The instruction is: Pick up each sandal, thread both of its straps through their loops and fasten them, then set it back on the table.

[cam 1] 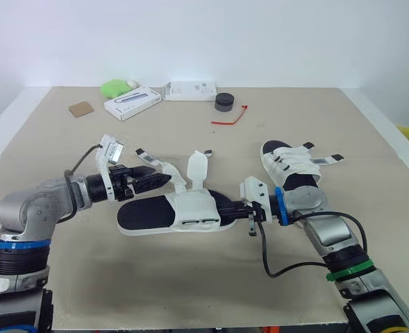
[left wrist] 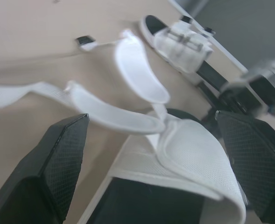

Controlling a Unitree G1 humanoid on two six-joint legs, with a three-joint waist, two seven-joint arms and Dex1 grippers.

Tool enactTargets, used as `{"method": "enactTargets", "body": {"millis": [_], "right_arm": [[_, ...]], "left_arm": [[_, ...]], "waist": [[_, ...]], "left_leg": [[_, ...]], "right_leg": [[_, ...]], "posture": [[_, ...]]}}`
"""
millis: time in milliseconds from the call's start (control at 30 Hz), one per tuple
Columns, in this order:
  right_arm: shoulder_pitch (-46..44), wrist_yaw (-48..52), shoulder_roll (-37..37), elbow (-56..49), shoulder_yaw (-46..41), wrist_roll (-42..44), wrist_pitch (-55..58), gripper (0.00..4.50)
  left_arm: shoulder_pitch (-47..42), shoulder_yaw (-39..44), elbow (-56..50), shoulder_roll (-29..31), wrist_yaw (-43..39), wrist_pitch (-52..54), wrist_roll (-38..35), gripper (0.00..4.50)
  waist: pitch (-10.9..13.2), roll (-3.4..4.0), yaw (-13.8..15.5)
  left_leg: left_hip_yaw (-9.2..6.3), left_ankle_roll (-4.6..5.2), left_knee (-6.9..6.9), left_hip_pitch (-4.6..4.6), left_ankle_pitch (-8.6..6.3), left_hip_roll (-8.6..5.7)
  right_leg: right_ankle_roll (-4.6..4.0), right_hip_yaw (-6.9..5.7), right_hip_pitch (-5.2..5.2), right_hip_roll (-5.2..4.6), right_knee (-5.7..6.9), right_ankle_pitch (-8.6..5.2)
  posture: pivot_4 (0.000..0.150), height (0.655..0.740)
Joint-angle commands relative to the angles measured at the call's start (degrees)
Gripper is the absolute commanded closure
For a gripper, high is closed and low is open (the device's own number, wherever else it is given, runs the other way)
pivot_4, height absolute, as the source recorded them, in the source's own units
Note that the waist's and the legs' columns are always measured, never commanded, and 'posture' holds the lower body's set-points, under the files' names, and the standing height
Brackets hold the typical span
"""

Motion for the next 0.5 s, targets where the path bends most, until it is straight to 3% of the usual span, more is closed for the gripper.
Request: {"method": "enactTargets", "body": {"millis": [33,200,500], "right_arm": [[0.26,-0.01,0.07,-1.56,0.36,-0.36,-0.23,4.4],[0.52,0.13,0.13,-2.04,0.54,-0.31,-0.4,4.4],[-0.09,0.32,0.21,-1.55,0.58,-0.75,-1.36,4.4]], "left_arm": [[-2.02,4.74,2.4,-2.04,5.6,6.01,-3.92,0.0],[-4.19,10.84,7.76,-6.43,13.34,14.48,-8.39,0.0],[-14.38,21.48,23.91,-15.72,26.54,14.76,-8.97,0.0]], "waist": [[0.0,0.0,0.0],[0.0,0.0,0.02],[-0.02,-0.05,0.04]], "left_leg": [[-0.03,-0.03,0.0,0.0,0.02,-0.01],[-0.15,-0.22,0.0,-0.01,0.12,-0.02],[-0.4,-0.71,0.0,0.01,0.41,-0.12]], "right_leg": [[-0.01,-0.01,0.0,0.0,0.04,0.0],[-0.07,-0.08,0.0,0.0,0.08,0.04],[-0.14,-0.2,0.08,0.0,0.18,0.13]], "posture": [[0.15,0.74],[0.15,0.74],[0.15,0.74]]}}
